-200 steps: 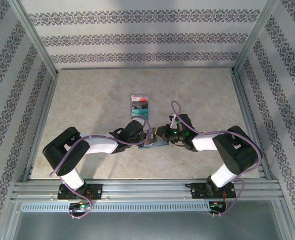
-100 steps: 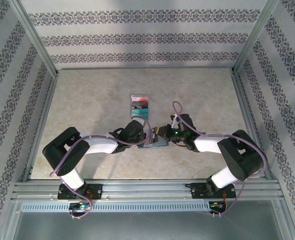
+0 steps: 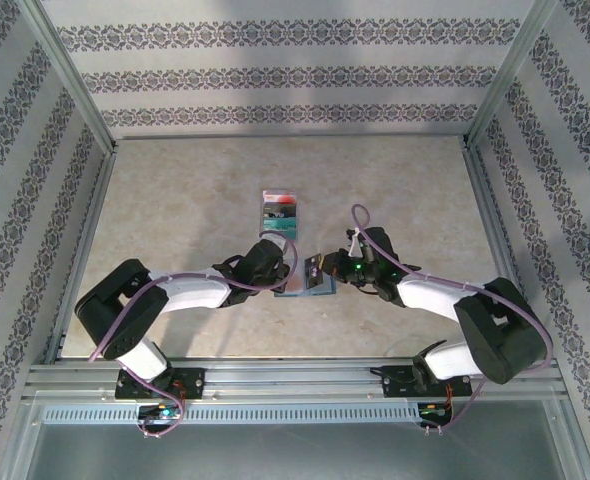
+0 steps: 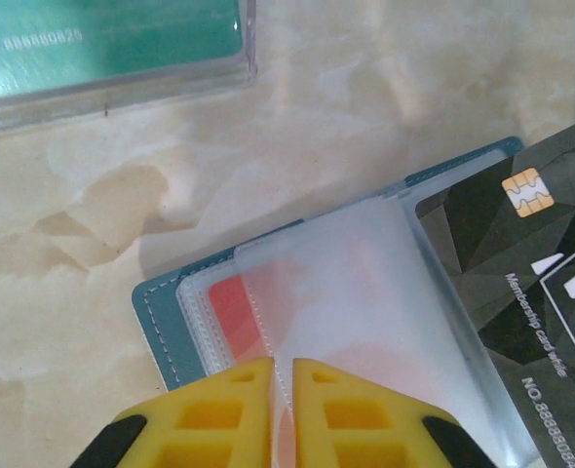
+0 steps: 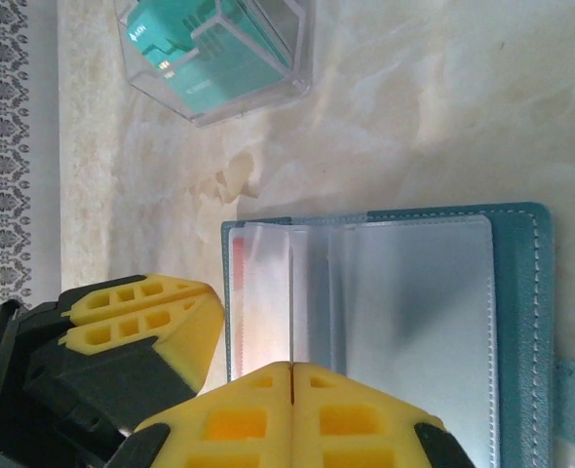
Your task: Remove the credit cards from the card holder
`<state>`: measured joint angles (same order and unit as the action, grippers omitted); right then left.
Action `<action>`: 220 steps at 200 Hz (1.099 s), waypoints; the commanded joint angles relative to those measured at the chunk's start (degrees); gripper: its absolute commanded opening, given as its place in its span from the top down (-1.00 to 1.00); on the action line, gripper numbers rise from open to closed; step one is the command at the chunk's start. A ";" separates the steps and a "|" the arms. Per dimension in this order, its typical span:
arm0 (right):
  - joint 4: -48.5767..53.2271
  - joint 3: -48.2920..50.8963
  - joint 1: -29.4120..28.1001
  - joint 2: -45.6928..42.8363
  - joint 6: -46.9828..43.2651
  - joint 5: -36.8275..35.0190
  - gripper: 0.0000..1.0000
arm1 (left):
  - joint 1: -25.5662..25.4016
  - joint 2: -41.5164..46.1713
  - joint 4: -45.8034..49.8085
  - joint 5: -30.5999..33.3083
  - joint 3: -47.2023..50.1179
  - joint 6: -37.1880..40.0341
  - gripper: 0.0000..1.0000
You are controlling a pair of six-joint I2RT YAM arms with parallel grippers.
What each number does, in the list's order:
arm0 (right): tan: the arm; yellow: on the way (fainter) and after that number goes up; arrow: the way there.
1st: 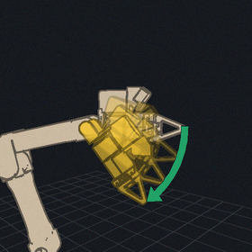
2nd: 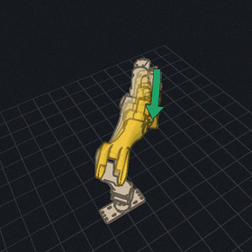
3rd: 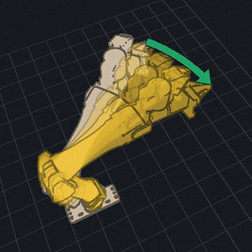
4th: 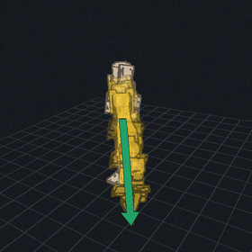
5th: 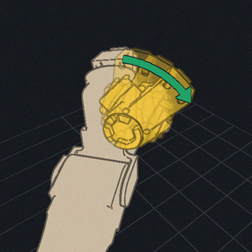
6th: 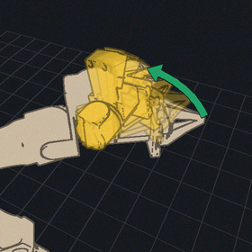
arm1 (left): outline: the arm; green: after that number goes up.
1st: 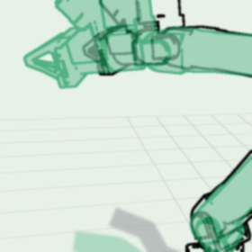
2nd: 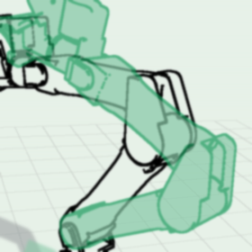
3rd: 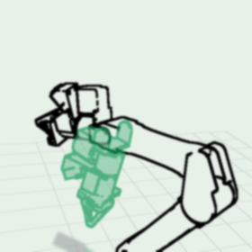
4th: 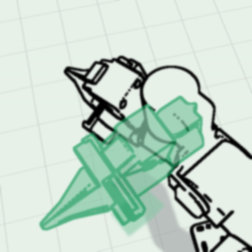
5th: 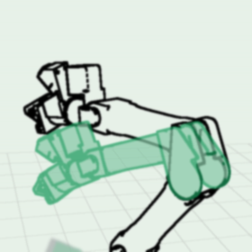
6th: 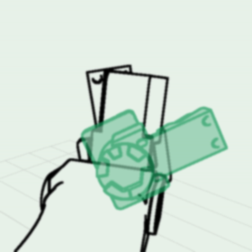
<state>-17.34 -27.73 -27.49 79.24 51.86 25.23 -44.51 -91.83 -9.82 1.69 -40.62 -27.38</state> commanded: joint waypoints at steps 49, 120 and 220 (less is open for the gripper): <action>3.26 -2.36 0.48 -3.81 -6.04 2.51 1.00 | 2.27 6.78 1.58 -5.26 -0.44 2.42 0.08; 3.37 -4.88 -0.55 -4.10 -11.32 9.57 1.00 | 8.80 6.36 6.49 -23.63 -6.31 17.36 -0.64; 0.67 -8.54 -0.11 -1.68 -13.18 22.05 1.00 | 15.50 4.29 2.51 -48.12 -5.32 16.13 -0.64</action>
<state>-14.74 -34.06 -27.53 76.51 40.07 42.24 -29.15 -86.83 -6.90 -40.10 -45.76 -13.41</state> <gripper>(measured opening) 0.053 0.825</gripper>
